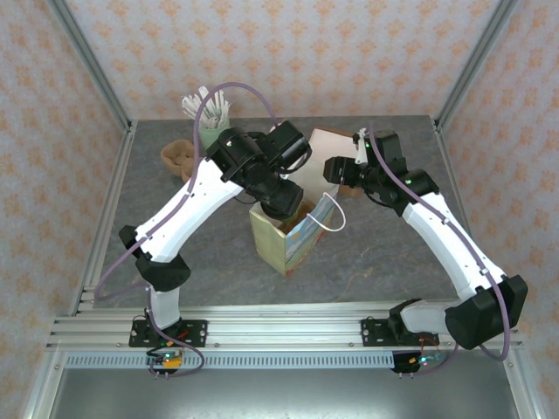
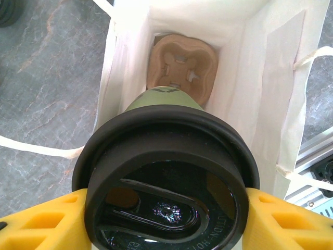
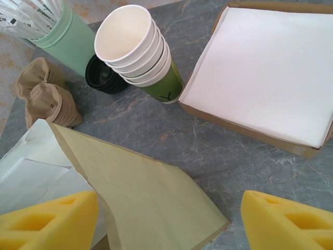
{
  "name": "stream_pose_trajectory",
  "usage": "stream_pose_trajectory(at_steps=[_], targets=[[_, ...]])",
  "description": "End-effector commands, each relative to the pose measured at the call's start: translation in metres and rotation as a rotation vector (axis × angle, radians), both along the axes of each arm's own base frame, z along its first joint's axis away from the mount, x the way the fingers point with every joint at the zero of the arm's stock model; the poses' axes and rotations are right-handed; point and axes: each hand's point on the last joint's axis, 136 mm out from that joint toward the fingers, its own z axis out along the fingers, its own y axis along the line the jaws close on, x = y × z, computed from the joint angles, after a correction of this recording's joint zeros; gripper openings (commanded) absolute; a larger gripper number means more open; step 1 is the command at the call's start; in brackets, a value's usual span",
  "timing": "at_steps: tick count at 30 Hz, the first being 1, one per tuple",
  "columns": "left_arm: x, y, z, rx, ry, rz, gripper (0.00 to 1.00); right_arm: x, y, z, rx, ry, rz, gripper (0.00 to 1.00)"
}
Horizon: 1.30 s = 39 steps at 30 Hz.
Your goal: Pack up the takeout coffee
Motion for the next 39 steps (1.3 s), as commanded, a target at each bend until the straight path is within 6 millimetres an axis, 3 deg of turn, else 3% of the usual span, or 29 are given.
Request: stream_pose_trajectory(at_steps=[1, 14, 22, 39], targets=[[-0.017, 0.024, -0.015, 0.116, 0.107, -0.001, 0.39, 0.0, -0.006, 0.012, -0.023, -0.042, -0.014, 0.73], [-0.026, 0.026, -0.033, 0.173, 0.17, -0.066, 0.38, 0.0, -0.009, 0.006, -0.04, -0.035, -0.02, 0.73], [-0.019, 0.025, -0.051, 0.243, 0.192, -0.095, 0.36, 0.001, -0.016, -0.002, -0.057, -0.021, -0.039, 0.73], [-0.018, 0.03, -0.048, 0.266, 0.173, -0.123, 0.35, 0.005, -0.013, -0.015, -0.043, 0.018, -0.024, 0.73]])
